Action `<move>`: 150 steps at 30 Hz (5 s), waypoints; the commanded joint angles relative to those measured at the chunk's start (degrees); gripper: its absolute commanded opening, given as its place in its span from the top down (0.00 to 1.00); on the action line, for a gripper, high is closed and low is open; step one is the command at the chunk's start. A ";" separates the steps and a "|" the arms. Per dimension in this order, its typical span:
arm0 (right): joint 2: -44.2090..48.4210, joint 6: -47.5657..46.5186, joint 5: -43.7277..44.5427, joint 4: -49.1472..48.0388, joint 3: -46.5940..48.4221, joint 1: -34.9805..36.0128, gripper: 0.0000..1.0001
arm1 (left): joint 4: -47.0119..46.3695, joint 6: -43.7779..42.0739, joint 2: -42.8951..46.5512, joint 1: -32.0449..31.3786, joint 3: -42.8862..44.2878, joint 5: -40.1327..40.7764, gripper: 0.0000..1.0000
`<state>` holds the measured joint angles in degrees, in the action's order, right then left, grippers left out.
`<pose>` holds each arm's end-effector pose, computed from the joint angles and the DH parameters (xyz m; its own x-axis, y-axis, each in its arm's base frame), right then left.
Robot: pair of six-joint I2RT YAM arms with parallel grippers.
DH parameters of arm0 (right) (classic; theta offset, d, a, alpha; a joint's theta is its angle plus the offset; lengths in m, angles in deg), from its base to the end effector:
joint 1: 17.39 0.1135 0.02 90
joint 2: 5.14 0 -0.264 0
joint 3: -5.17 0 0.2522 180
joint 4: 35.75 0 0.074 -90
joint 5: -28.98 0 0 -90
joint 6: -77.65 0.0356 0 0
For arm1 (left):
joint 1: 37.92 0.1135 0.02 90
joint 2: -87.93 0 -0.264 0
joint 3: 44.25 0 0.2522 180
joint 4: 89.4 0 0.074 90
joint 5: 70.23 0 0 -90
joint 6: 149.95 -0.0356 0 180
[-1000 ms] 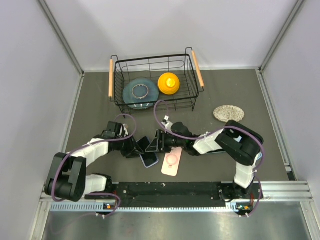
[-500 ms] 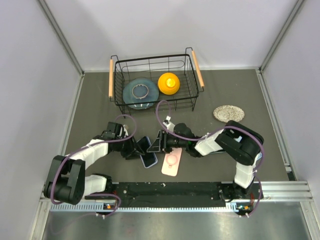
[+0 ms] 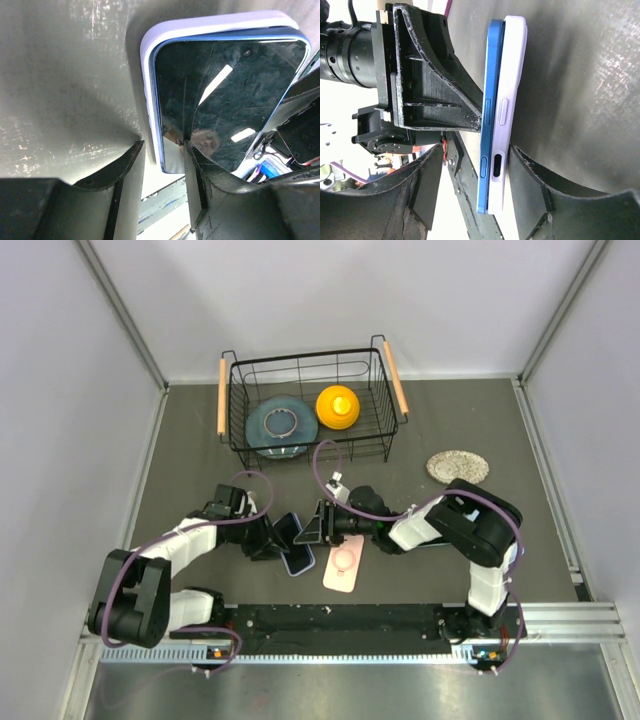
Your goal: Put the phone into the phone case
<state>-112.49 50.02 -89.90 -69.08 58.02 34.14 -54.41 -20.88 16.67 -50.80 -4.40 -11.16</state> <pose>0.2001 0.2794 0.1222 -0.9598 0.0391 -0.2779 -0.2488 0.3396 0.9071 0.1834 -0.0607 0.1363 -0.9405 -0.3395 -0.0140 -0.2588 0.7423 -0.6180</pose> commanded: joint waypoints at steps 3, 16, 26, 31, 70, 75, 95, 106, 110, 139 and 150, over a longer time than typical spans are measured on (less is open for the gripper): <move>-0.40 1.88 -4.07 -9.86 1.78 1.12 0.44 | -1.11 -0.75 -1.60 -0.56 0.46 0.70 0.58; -1.37 2.58 -5.57 -11.27 1.78 0.94 0.98 | 1.18 -1.36 -2.65 -0.56 1.86 2.02 0.53; -1.90 3.64 -5.66 -12.94 1.43 0.94 0.95 | 1.53 -1.54 -2.48 -0.56 2.21 2.11 0.50; -1.55 3.20 -5.40 -10.84 1.34 0.94 1.00 | 1.62 -1.28 -1.16 -0.56 2.04 1.76 0.45; -0.05 2.49 -9.00 -11.61 -0.33 0.86 0.66 | 3.64 -1.36 0.78 -0.56 2.57 3.61 0.49; -0.14 3.02 -8.91 -12.33 -1.38 1.03 0.68 | 4.95 -1.36 1.39 -0.56 2.30 5.01 0.50; 6.10 -6.30 0.41 10.35 4.06 5.87 0.71 | 2.67 -0.49 2.27 -0.65 -1.39 3.25 0.52; 14.53 -9.54 3.83 14.56 1.96 5.52 1.00 | 8.99 -2.50 12.36 -0.48 6.41 0.09 0.38; 21.29 -8.06 3.65 18.94 0.46 3.58 1.00 | 9.71 -3.82 16.32 -0.21 9.07 -2.45 0.35; 40.47 2.22 2.34 -3.08 -9.73 -0.11 1.00 | -35.72 17.18 31.98 -0.82 -5.52 -30.50 0.38; 36.42 2.41 -0.73 -6.09 -10.97 -0.11 0.80 | -39.51 18.76 29.78 -1.00 -7.54 -31.19 0.92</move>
<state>-76.97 52.56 -88.24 -67.40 45.59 34.18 -89.03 -1.82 47.53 -51.55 -11.33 -41.50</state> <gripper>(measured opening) 0.074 0.239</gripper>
